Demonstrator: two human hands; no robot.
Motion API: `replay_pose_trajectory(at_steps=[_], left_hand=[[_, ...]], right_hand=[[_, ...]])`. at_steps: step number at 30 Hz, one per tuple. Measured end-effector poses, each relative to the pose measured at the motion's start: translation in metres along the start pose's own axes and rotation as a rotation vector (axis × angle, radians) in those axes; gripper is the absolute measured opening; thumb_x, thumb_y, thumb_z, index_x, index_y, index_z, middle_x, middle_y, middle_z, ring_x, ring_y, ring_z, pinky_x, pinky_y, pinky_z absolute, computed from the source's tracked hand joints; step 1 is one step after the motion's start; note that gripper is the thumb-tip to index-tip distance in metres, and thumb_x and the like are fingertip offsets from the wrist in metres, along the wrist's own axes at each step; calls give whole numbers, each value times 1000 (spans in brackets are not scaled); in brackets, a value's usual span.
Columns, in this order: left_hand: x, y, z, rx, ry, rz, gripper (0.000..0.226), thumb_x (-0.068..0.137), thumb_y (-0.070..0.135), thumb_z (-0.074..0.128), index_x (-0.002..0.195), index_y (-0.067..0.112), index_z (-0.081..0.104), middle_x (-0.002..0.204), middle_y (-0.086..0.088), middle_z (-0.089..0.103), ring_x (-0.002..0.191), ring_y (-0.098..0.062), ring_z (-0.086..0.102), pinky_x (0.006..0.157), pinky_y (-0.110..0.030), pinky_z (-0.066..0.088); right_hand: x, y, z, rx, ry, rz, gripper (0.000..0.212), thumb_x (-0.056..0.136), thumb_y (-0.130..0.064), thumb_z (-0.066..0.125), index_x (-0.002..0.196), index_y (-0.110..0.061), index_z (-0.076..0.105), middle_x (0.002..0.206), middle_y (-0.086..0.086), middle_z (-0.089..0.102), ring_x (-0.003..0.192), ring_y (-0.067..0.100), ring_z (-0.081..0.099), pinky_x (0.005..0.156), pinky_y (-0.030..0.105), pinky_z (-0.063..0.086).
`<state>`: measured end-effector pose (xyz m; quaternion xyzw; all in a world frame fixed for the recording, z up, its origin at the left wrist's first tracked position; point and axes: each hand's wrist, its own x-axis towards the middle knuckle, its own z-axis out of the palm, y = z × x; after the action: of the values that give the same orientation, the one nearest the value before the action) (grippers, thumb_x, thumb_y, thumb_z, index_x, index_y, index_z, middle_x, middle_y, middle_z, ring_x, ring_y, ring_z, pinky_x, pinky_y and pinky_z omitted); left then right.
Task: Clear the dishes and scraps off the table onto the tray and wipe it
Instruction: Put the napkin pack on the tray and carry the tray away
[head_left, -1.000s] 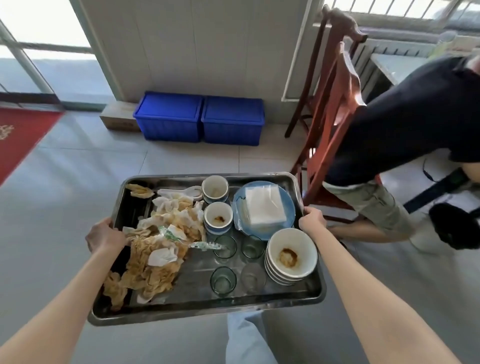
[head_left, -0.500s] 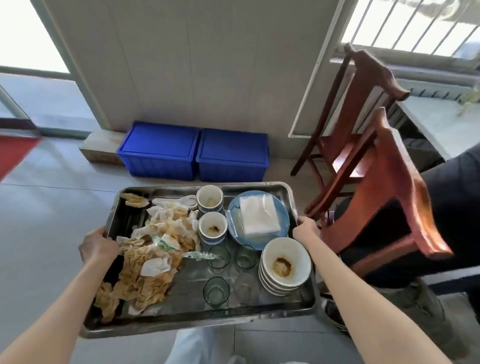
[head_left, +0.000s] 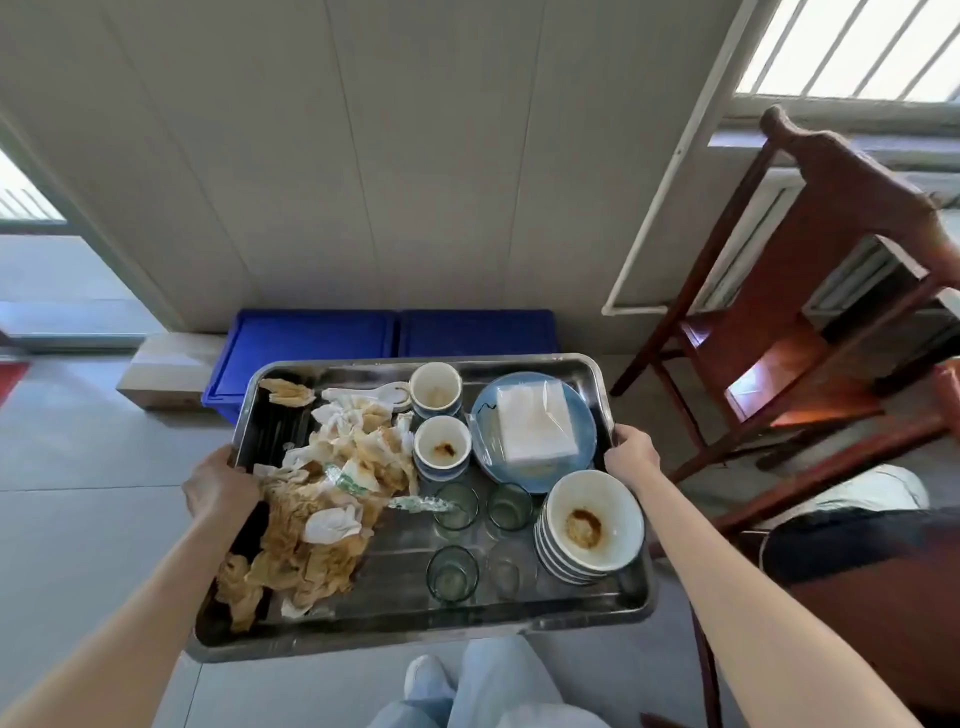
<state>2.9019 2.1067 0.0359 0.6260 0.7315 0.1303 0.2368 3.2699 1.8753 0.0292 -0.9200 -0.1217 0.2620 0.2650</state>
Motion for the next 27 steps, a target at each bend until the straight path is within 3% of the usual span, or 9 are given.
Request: replay_pose_trajectory(at_steps=[4, 10, 13, 15, 20, 27], left_hand=[[65, 50, 26, 6, -7, -10, 28, 83, -4, 50, 106, 1, 65, 106, -32, 61, 101, -46, 54, 86, -42, 42], [145, 123, 73, -6, -3, -35, 28, 83, -5, 51, 107, -1, 64, 108, -31, 60, 99, -45, 54, 83, -41, 42], [181, 155, 99, -3, -24, -45, 15, 81, -6, 51, 87, 3, 62, 96, -31, 61, 87, -42, 53, 71, -39, 37], [206, 176, 117, -15, -31, -59, 14, 80, -7, 50, 83, 3, 59, 93, -31, 59, 84, -41, 52, 71, -40, 39], [261, 211, 170, -45, -1, -73, 24, 82, -7, 50, 102, -4, 63, 103, -35, 58, 98, -47, 51, 82, -47, 40], [332, 231, 253, -69, -18, -106, 27, 81, -7, 48, 101, 1, 64, 98, -30, 61, 94, -45, 53, 75, -44, 42]], right_hand=[[69, -44, 7, -10, 0, 6, 27, 88, -2, 45, 107, -9, 63, 97, 9, 62, 98, 31, 55, 82, 28, 41], [178, -104, 15, -16, -23, 1, 32, 94, -12, 46, 125, -11, 56, 125, 13, 58, 116, 34, 50, 95, 32, 39], [231, -134, 16, -24, -40, 13, 36, 95, -14, 46, 131, -12, 52, 130, 11, 55, 121, 33, 48, 99, 31, 37], [266, -150, 19, -54, -37, -2, 36, 95, -12, 45, 130, -12, 52, 129, 11, 56, 120, 34, 48, 97, 31, 37], [342, -174, 38, -92, -13, -19, 27, 92, -5, 41, 111, -8, 61, 112, 15, 63, 108, 36, 53, 86, 32, 40], [437, -180, 93, -101, -26, 19, 28, 93, -4, 42, 115, -4, 58, 118, 18, 60, 112, 38, 50, 92, 34, 39]])
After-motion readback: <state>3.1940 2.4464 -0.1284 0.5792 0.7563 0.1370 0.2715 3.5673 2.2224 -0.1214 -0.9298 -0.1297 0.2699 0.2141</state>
